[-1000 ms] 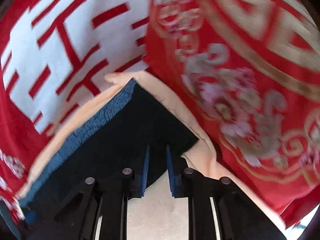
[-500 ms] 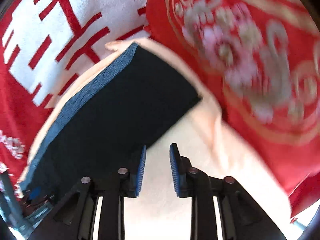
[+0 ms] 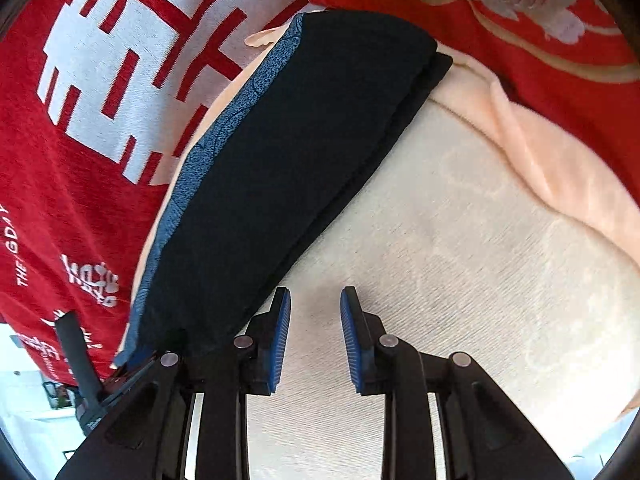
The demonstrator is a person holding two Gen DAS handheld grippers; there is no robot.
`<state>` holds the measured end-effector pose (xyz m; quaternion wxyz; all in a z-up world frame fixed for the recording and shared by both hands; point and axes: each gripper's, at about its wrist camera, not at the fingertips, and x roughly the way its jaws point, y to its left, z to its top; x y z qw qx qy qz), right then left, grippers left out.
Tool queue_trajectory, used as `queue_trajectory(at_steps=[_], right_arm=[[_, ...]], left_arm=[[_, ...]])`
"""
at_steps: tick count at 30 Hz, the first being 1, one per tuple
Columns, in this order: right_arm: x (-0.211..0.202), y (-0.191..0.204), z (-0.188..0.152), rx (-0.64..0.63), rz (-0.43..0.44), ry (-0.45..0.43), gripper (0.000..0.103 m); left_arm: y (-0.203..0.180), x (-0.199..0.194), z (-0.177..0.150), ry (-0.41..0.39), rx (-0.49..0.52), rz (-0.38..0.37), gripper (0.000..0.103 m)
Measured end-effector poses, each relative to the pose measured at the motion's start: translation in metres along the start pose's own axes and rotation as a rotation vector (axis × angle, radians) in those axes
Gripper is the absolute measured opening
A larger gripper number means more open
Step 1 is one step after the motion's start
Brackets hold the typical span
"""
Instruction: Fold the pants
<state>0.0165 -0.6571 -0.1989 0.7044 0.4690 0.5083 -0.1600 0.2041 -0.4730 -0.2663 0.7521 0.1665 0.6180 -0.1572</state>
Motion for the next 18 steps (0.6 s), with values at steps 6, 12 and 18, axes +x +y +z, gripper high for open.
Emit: queue_trajectory(at_steps=[6,12,18], right_arm=[[0.001,-0.007,0.000,0.018,0.050,-0.007,0.029],[-0.002,-0.009,0.002,0.036,0.074,-0.032,0.037],[-0.014,-0.011,0.012,0.035,0.036,-0.114,0.038]], left_arm=[[0.002,0.004,0.002,0.002,0.011,-0.006,0.103],[-0.005,-0.005,0.008,0.003,0.035,0.014,0.103],[-0.031,-0.019,0.024,-0.033,0.039,-0.036,0.103]])
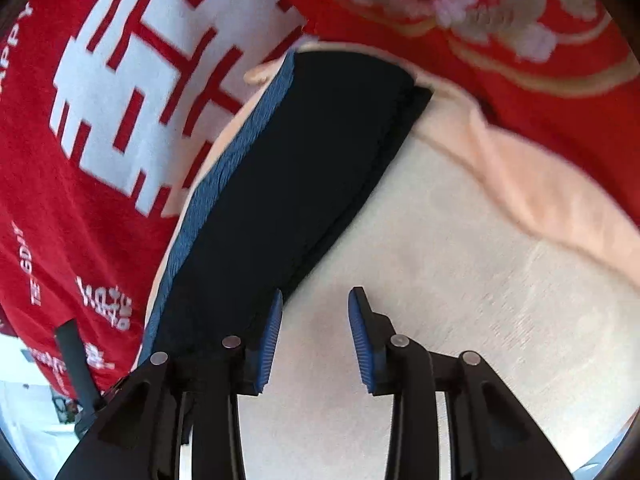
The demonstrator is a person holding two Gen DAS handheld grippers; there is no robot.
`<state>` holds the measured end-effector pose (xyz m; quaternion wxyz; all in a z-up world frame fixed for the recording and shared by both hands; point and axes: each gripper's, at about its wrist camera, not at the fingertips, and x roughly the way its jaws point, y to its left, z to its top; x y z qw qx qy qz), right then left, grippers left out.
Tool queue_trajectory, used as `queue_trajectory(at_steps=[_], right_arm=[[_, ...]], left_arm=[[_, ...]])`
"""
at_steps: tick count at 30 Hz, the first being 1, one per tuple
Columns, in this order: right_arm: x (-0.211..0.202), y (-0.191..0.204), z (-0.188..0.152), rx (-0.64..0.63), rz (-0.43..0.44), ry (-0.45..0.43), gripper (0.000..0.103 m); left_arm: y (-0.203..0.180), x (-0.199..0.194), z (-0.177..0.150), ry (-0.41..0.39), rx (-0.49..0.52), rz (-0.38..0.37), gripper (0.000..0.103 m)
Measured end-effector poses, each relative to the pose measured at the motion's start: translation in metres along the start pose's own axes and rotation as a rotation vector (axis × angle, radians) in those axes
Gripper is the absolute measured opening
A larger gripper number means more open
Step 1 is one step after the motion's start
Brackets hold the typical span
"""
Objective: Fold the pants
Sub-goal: 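Grasp the folded trouser end with the right gripper and lift it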
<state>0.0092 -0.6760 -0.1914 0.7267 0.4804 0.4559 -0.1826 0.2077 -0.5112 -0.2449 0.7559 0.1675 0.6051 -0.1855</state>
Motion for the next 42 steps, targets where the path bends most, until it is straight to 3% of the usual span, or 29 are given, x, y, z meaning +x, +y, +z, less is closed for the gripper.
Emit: queue_trajectory(at_steps=[5,11,17,22,25,27,28,29,31,34,36,37,40,42], right_arm=[[0.000,-0.020,0.019,0.118,0.033,-0.062,0.038],[0.005,-0.026,0.026,0.127,0.069,-0.095,0.038],[0.011,-0.029,0.032,0.150,0.152,-0.126,0.038],[0.024,-0.013,0.047,0.095,0.185,-0.167,0.058],[0.031,0.003,0.052,0.045,0.150,-0.187,0.061],[0.033,0.005,0.055,0.071,0.130,-0.176,0.053],[0.033,0.005,0.057,0.086,0.105,-0.166,0.024],[0.032,0.004,0.059,0.094,0.074,-0.145,0.017],[0.023,0.007,0.060,0.082,0.103,-0.142,0.015],[0.006,0.024,0.058,-0.011,0.120,-0.158,0.014],[-0.005,0.038,0.054,-0.079,0.126,-0.168,0.014],[-0.009,0.043,0.052,-0.103,0.126,-0.171,0.014],[-0.014,0.060,0.046,-0.178,0.119,-0.166,0.014],[-0.018,0.075,0.042,-0.246,0.102,-0.168,0.014]], left_arm=[[-0.026,0.007,0.017,-0.003,-0.004,0.006,0.103],[-0.038,0.029,0.022,0.011,-0.091,0.014,0.103],[-0.041,0.029,0.020,-0.025,-0.063,0.005,0.103],[-0.041,0.029,0.019,-0.039,-0.059,0.006,0.103],[-0.039,0.027,0.015,-0.042,-0.063,0.007,0.103],[-0.040,0.026,0.015,-0.036,-0.064,0.008,0.103],[-0.040,0.024,0.014,-0.032,-0.063,0.003,0.095],[-0.041,0.020,0.015,-0.028,-0.060,-0.025,0.080],[-0.046,0.008,0.019,-0.034,-0.044,-0.032,0.066],[-0.053,-0.005,0.021,-0.081,-0.028,-0.049,0.066],[-0.061,0.007,0.022,-0.041,-0.043,-0.095,0.066],[-0.067,0.015,0.023,-0.022,-0.040,-0.094,0.066],[-0.078,0.015,0.016,-0.098,-0.007,-0.047,0.067],[-0.074,0.014,0.017,-0.094,-0.017,-0.075,0.067]])
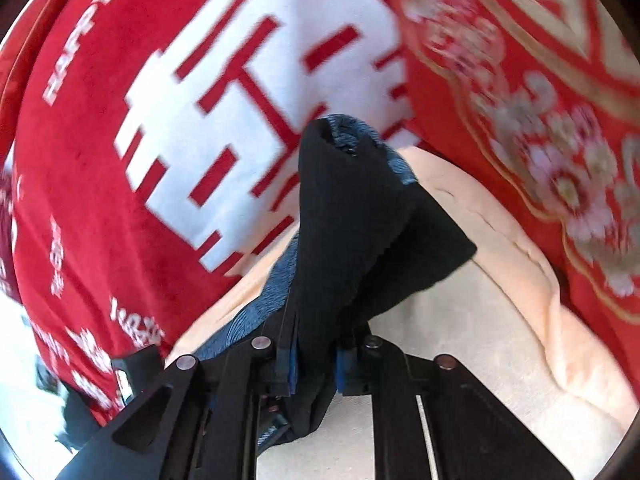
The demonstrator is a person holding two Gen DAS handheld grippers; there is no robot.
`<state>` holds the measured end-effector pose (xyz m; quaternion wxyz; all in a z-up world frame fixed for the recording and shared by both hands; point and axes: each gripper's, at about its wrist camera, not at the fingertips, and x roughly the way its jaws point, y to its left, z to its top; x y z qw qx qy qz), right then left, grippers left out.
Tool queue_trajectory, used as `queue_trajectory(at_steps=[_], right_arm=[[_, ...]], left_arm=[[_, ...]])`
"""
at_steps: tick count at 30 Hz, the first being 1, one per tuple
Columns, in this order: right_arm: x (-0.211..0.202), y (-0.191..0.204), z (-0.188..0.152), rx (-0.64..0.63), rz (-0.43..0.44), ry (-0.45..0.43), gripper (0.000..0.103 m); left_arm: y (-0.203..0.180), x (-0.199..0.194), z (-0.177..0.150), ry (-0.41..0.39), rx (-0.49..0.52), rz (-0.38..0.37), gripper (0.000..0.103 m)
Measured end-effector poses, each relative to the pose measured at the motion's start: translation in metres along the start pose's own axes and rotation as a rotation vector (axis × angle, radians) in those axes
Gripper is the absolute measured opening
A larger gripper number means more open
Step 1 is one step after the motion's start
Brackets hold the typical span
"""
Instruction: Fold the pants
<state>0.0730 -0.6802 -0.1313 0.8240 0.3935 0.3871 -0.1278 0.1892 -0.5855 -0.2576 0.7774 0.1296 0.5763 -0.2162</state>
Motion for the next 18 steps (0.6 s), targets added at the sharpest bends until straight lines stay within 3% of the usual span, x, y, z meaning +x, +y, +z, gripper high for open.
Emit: queue_trajectory(at_steps=[6,10,16,18], right_arm=[[-0.006,0.043,-0.004,-0.153,-0.018,0.012,0.014],[-0.013,0.076,-0.013,-0.259,-0.039,0.011,0.014],[-0.004,0.139,-0.043,-0.476,-0.107,0.030,0.014],[0.009,0.162,-0.062,-0.550,-0.134,0.054,0.015]], left_arm=[[0.013,-0.010,-0.003,-0.001,0.025,-0.050,0.067],[0.052,-0.028,-0.004,0.016,-0.032,-0.099,0.067],[0.135,-0.061,-0.018,-0.011,-0.103,-0.025,0.068],[0.163,-0.067,-0.023,-0.008,-0.115,0.008,0.083]])
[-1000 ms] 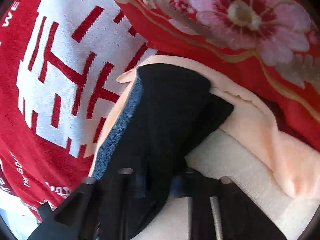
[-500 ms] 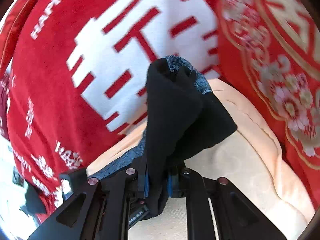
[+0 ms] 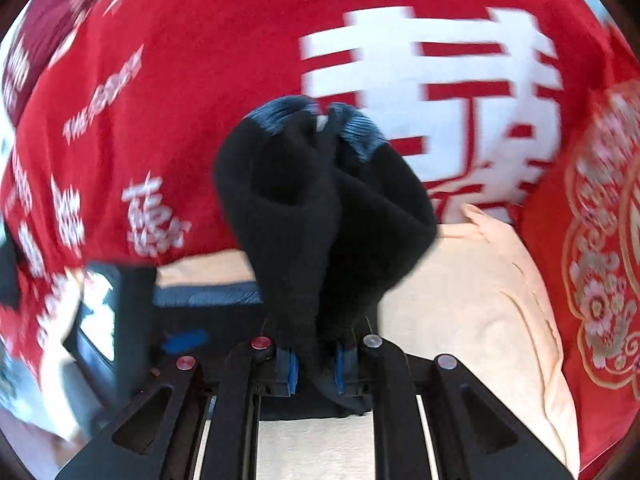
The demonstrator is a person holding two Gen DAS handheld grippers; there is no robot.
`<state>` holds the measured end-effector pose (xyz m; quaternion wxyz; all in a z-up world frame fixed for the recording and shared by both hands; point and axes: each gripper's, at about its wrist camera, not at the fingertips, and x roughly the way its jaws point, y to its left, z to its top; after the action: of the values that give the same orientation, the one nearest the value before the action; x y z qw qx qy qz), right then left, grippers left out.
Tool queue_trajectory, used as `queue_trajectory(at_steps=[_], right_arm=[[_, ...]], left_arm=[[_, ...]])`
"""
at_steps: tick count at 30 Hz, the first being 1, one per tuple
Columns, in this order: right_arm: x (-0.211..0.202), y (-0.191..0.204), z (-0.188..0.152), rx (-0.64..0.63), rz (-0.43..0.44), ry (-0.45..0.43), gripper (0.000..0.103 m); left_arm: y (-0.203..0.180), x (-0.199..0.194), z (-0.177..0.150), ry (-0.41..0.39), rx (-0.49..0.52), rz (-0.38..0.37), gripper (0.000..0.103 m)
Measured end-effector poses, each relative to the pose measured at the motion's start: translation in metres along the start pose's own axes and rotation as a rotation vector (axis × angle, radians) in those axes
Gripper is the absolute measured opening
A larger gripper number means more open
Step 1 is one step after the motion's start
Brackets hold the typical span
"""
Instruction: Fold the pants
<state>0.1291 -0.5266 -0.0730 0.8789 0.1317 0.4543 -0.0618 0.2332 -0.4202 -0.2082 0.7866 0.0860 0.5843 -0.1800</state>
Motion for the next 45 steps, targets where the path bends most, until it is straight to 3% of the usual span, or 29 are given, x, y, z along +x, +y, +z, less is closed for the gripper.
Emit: queue_trajectory(at_steps=[4,9,11,13,14,16,17,20,22,25,33,35,37,39,41,42,45], right_arm=[[0.030,0.060,-0.018,-0.140,-0.037,0.057,0.023],[0.098,0.139,-0.076,-0.384,-0.142,0.224,0.034],[0.106,0.161,-0.095,-0.499,-0.232,0.236,0.044],[0.093,0.174,-0.104,-0.548,-0.235,0.212,0.055],[0.081,0.176,-0.105,-0.535,-0.195,0.213,0.060],[0.067,0.174,-0.102,-0.481,-0.131,0.234,0.061],[0.060,0.168,-0.098,-0.408,-0.055,0.258,0.061],[0.054,0.127,-0.080,-0.026,0.150,0.322,0.061],[0.065,0.095,-0.075,0.224,0.234,0.358,0.061],[0.085,0.063,-0.081,0.517,0.353,0.380,0.060],[0.121,0.035,-0.109,0.911,0.453,0.425,0.052],[0.127,0.030,-0.117,0.998,0.456,0.437,0.033],[0.129,0.027,-0.117,1.011,0.435,0.443,0.005],[0.124,0.031,-0.107,0.955,0.436,0.425,0.005],[0.113,0.046,-0.088,0.817,0.438,0.389,0.005],[0.107,0.060,-0.080,0.705,0.422,0.398,0.005],[0.116,0.085,-0.087,0.557,0.337,0.477,0.005]], left_arm=[[0.066,-0.011,-0.008,-0.003,-0.007,0.094,0.087],[0.137,-0.014,-0.023,0.050,-0.048,0.174,0.087],[0.159,-0.019,-0.028,0.051,-0.060,0.180,0.087],[0.172,-0.023,-0.034,0.055,-0.065,0.176,0.087],[0.176,-0.022,-0.035,0.062,-0.071,0.169,0.087],[0.169,-0.013,-0.035,0.071,-0.079,0.153,0.087],[0.168,-0.009,-0.037,0.077,-0.081,0.140,0.087],[0.157,0.010,-0.049,0.100,-0.052,0.145,0.091],[0.157,0.009,-0.052,0.055,-0.073,0.190,0.100],[0.167,0.008,-0.059,0.059,-0.110,0.162,0.101],[0.169,0.021,-0.059,0.059,-0.102,0.164,0.101],[0.156,0.017,-0.058,0.066,-0.108,0.165,0.102],[0.151,0.017,-0.056,0.066,-0.102,0.171,0.102],[0.144,0.021,-0.052,0.067,-0.095,0.174,0.102],[0.145,0.024,-0.051,0.061,-0.093,0.174,0.102],[0.145,0.027,-0.048,0.058,-0.095,0.173,0.102],[0.146,0.026,-0.051,0.061,-0.112,0.165,0.102]])
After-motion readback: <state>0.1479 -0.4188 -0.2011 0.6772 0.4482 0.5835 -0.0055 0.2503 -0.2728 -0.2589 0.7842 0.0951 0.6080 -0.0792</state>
